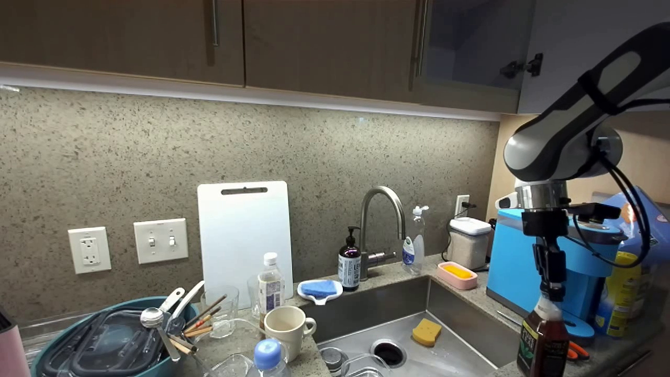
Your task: Remove the bottle from the bottom shelf of the open cabinet and put it on the counter
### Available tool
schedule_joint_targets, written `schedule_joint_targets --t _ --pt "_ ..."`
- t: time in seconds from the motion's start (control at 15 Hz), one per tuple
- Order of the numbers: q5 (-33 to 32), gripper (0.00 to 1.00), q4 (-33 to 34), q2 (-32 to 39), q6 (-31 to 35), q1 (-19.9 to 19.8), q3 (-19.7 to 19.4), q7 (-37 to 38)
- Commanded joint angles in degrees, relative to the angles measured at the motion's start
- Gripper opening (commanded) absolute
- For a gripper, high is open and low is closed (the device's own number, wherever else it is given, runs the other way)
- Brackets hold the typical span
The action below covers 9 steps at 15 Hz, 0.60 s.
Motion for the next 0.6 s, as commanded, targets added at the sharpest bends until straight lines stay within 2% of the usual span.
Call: schedule_joint_targets --t 0.0,0.07,0.13,0.33,0.4,0.53 --pt "0.89 0.22 0.89 0.06 0.46 -0.67 0.74 -0.66" --pt "1.16 0.22 1.23 0.24 -0.75 -0.71 0.81 -0.45" --pt "-0.06 0.47 0.28 0.49 0.33 -0.54 0.79 0.09" --pt "0.06 0.47 0.29 0.64 0.32 -0.55 0.91 0.09" --pt "0.07 0.22 0.30 0.64 0.31 -0.55 0.92 0.09" --pt "0.05 0.22 0.05 1.10 1.94 -0.57 0.97 0.20"
